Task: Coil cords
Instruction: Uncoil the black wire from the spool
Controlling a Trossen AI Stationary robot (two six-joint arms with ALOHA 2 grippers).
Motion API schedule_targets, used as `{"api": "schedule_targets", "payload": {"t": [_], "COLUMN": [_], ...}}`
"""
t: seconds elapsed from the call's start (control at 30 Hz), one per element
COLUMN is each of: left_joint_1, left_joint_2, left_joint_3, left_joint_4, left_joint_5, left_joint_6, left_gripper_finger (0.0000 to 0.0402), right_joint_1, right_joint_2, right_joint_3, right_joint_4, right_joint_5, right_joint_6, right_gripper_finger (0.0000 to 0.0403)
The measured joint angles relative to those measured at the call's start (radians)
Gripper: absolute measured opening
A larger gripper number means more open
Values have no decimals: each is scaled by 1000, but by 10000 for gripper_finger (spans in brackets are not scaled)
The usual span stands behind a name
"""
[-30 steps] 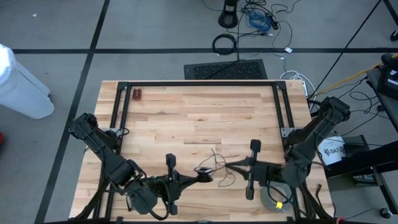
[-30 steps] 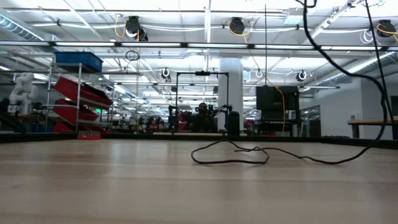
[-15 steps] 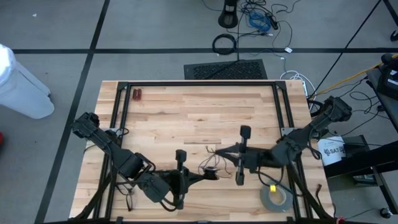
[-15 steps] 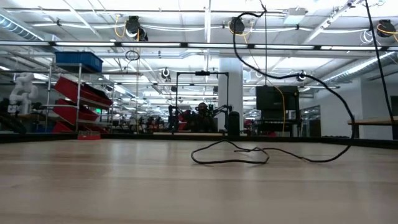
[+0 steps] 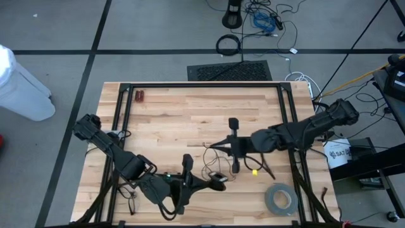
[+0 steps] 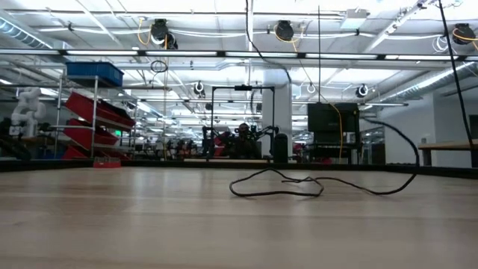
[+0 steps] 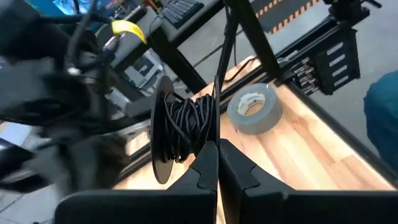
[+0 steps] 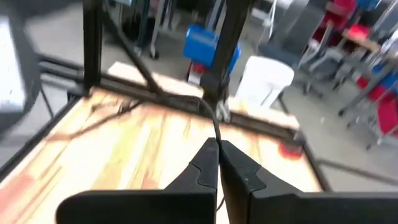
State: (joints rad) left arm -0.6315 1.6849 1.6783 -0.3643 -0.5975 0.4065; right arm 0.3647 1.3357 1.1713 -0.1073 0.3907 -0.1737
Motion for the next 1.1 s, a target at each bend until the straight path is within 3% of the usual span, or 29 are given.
{"api": "schedule_targets", "payload": {"t": [0.33, 0.67, 0.87, 1.1], "left_joint_1": [-6, 65, 93, 93], "left_joint_2": [-150, -288, -299, -280], "left_joint_3": [0, 0, 0, 0], "left_joint_4": [-222, -452, -575, -675], "left_joint_5": [-46, -61, -62, -61], "left_joint_6": [-35, -143, -262, -499], "left_gripper_finger": [0, 0, 0, 0], "right_joint_1": [18, 49, 135, 253], "right_joint_2": [0, 0, 0, 7], "right_joint_3": [0, 0, 0, -115], "right_joint_4": [-323, -350, -464, -424], "right_joint_5": [-3, 2, 6, 181], "right_joint_6": [224, 326, 441, 613], "right_gripper_finger": [0, 3, 38, 72]}}
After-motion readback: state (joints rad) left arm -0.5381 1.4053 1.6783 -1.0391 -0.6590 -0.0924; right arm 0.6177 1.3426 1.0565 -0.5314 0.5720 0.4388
